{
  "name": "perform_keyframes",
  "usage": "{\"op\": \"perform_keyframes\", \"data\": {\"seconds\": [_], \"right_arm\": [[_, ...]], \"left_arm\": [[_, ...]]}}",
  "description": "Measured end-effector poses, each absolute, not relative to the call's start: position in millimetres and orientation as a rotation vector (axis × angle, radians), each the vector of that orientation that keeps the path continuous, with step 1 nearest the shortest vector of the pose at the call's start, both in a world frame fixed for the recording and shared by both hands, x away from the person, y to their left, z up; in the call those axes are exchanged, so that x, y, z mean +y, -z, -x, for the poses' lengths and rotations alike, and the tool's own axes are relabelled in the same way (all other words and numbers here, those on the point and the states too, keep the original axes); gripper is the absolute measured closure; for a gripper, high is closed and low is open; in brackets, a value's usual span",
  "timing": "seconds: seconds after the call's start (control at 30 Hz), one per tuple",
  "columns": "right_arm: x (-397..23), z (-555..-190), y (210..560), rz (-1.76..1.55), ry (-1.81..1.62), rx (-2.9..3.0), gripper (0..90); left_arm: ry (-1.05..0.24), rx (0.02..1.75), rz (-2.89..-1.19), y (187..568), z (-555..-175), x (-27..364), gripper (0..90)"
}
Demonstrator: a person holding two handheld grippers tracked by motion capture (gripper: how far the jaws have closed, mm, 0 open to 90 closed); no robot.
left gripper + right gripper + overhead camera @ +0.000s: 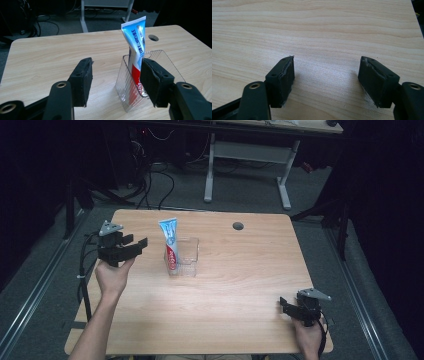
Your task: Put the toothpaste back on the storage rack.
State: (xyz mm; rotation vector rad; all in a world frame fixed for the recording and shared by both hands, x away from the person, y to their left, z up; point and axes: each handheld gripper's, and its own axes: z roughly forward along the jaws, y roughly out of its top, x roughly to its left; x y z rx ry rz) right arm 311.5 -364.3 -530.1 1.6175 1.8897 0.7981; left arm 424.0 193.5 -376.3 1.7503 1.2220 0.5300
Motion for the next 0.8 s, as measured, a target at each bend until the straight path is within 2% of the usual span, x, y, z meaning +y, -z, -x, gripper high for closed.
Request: {"op": "perform_keyframes", "data": {"seconds": [0.8], "right_arm": [[-364, -311, 530, -1.618, -0.799, 1.889, 29.4]], "left_arm": [[-0.568, 1.186, -1.759, 380, -404, 201, 44.0]]}}
